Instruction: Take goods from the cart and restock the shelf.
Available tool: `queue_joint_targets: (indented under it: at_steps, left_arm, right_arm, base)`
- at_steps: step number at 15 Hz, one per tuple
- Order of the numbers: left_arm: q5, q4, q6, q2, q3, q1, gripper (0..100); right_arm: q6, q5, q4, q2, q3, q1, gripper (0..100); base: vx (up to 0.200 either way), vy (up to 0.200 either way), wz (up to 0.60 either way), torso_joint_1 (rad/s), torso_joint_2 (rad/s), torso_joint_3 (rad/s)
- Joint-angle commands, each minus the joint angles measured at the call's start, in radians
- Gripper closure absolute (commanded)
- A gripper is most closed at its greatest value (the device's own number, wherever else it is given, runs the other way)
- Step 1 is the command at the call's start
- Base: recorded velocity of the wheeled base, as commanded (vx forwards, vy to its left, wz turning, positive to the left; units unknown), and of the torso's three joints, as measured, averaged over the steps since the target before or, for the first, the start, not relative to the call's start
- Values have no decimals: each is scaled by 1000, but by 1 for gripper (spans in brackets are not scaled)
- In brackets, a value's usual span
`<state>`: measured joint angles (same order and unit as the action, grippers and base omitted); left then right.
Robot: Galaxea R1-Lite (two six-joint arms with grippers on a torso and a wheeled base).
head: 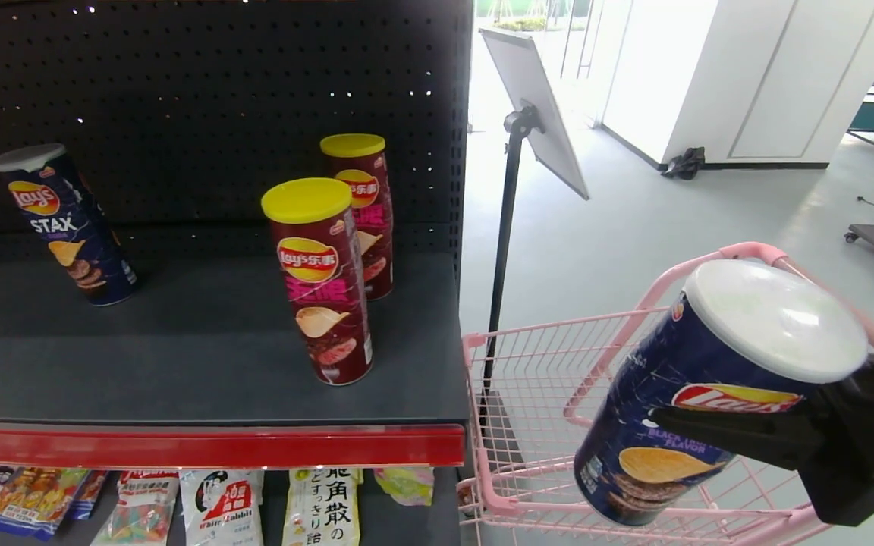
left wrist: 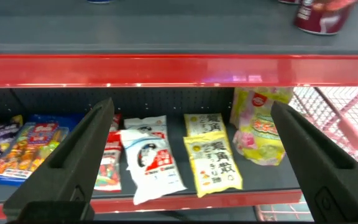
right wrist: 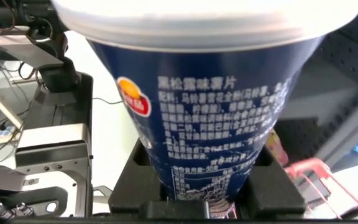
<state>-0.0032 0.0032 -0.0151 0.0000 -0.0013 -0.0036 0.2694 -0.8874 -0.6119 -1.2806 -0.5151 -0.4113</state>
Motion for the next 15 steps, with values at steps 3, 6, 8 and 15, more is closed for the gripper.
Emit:
queue_joint_targets:
  at_steps: [3,6,8,15]
  left_arm:
    - [0,0,0,2,0,1,0]
    - [-1,0,0,2,0,1,0]
    - [0,0,0,2,0,1,0]
    - [0,0,0,2,0,1,0]
  right_arm:
    - [1,-2,-2,4,-5,-4,100]
    - [1,4,-5,11,-11,-43,100]
    - [1,10,-6,11,-13,-67,100]
    - [1,54,-6,11,-19,-133,100]
  base:
    - [0,200,0,2,1,2]
    - [0,200,0,4,1,-1]
    - [0,200,0,5,5,-2]
    - [0,200,0,1,4,2]
